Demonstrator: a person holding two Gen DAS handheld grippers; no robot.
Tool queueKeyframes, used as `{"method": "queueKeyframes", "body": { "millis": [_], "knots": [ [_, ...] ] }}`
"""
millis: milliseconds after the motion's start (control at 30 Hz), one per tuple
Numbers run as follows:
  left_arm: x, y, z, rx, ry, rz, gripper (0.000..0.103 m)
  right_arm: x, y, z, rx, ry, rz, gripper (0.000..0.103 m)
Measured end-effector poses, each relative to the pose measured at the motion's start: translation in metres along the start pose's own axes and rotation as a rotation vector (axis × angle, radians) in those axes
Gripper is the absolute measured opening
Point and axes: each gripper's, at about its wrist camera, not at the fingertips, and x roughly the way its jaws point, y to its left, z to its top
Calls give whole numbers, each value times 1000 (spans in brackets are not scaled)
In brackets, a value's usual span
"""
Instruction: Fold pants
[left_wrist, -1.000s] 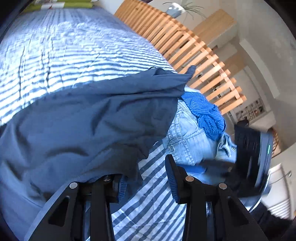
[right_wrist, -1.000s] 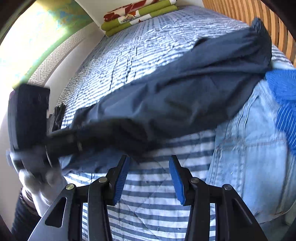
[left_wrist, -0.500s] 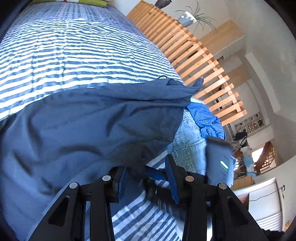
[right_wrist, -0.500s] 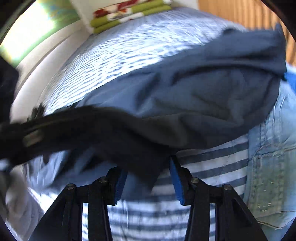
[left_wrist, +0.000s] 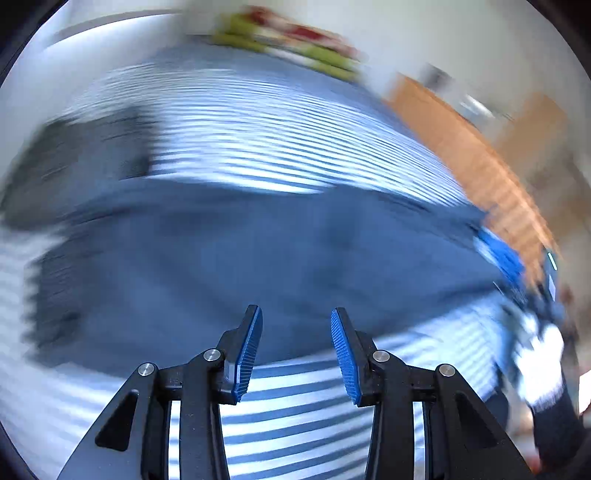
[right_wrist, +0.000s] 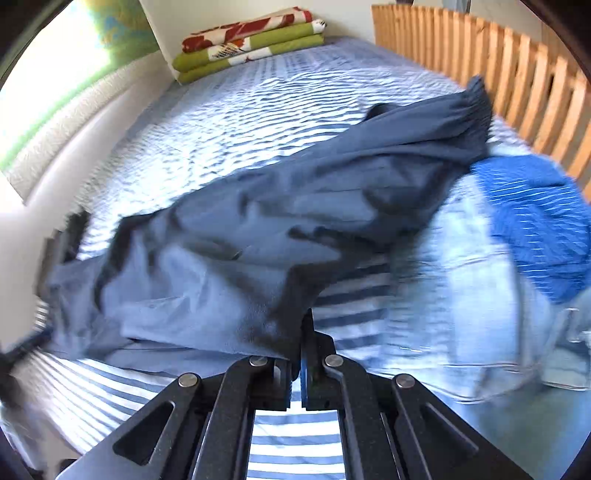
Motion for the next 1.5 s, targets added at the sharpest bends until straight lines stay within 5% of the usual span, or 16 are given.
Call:
{"method": "queueKeyframes", "body": {
  "millis": [100, 300, 533, 567, 600, 1033, 1133, 1300, 1500],
  "knots": [
    [-16, 72, 4, -112, -20, 179, 44, 24, 1, -10, 12, 77, -35, 2],
    [0, 147, 19, -252, -6, 227, 52, 39, -8, -19, 59, 114, -64, 2],
    [38, 154, 26, -232, 53, 288, 52, 45, 2, -15, 43, 126, -92, 2],
    [42, 154, 25, -224, 60, 295, 47, 46, 2, -15, 40, 129, -95, 2],
    [44, 152, 24, -220, 69, 298, 29, 47, 2, -15, 39, 133, -97, 2],
    [-10, 168, -12, -249, 66, 313, 29, 41, 1, -15, 31, 130, -64, 2],
    [-3, 180, -14, -293, 75, 286, 35, 42, 3, -15, 24, 132, -70, 2],
    [-6, 185, -3, -295, 25, 369, 79, 41, 4, -16, 13, 134, -68, 2],
    [37, 195, 3, -318, 149, 328, 83, 45, 4, -16, 15, 147, -75, 2]
  ]
}}
